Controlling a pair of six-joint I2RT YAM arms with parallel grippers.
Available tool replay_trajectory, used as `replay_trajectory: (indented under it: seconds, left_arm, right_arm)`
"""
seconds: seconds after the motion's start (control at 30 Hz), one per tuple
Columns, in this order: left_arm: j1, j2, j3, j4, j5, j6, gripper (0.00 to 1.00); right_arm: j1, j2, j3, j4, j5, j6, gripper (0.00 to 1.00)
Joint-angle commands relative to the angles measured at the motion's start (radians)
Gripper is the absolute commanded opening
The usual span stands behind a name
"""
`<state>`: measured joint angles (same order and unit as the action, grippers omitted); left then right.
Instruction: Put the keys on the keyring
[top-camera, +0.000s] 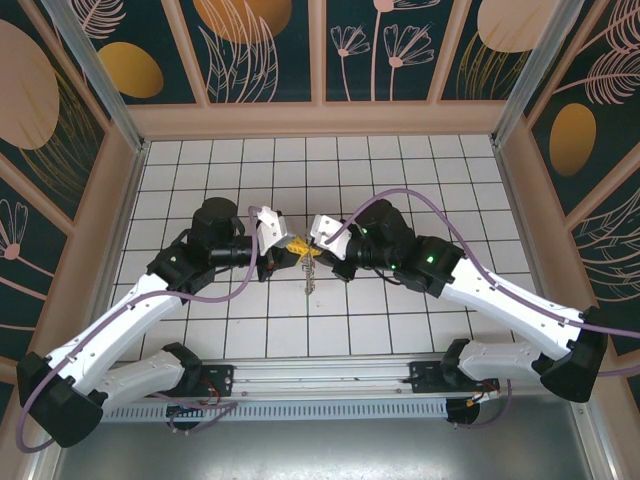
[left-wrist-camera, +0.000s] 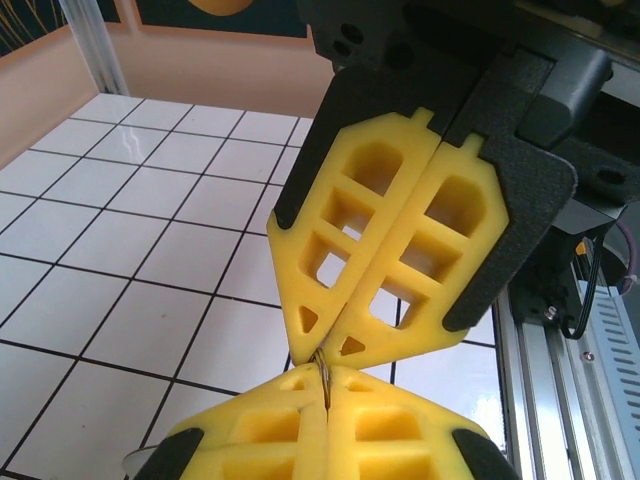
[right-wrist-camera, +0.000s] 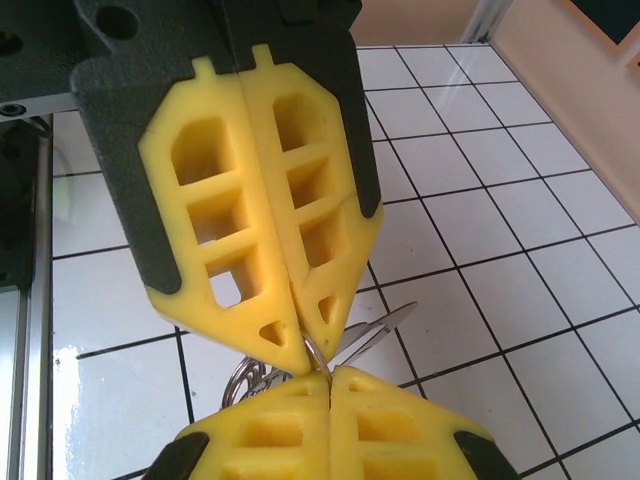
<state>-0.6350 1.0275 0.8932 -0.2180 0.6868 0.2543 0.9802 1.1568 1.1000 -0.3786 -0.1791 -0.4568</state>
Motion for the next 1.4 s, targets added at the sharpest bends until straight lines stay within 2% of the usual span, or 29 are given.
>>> replay_trajectory:
  seconds: [0.0,0.13,0.2,0.23,0.33,0.73,0.9,1.0,1.37]
  left_arm:
    - [-0.012,0.009,0.016,0.025,0.041,0.005,0.00]
    - [-0.011,-0.023,-0.010,0.103,0.083,-0.039,0.00]
    - [-0.011,-0.037,-0.014,0.150,0.115,-0.068,0.00]
    - [-0.012,-0.043,-0.019,0.177,0.134,-0.085,0.00]
    - [-0.011,-0.047,-0.014,0.229,0.162,-0.126,0.00]
    - [-0.011,-0.122,-0.098,0.472,0.215,-0.281,0.00]
    - [-0.011,-0.140,-0.146,0.591,0.214,-0.361,0.00]
    - [-0.011,-0.139,-0.138,0.548,0.203,-0.340,0.00]
    - [-0.012,-0.086,-0.010,0.153,0.069,-0.124,0.00]
  right_arm:
    - [0.032,-0.011,0.031,0.070,-0.059,-0.035,0.00]
    - [0.032,-0.037,-0.011,0.102,-0.141,-0.011,0.01]
    - [0.032,-0.037,-0.024,0.106,-0.159,0.006,0.15]
    - [0.033,-0.034,-0.027,0.105,-0.170,0.012,0.19]
    - [0.032,-0.037,-0.048,0.127,-0.204,0.030,0.21]
    - [0.017,-0.124,-0.143,0.298,-0.280,0.095,0.16]
    - [0.008,-0.161,-0.169,0.355,-0.306,0.110,0.00]
    - [0.003,-0.179,-0.169,0.360,-0.306,0.104,0.00]
    - [-0.001,-0.191,-0.127,0.269,-0.220,0.032,0.00]
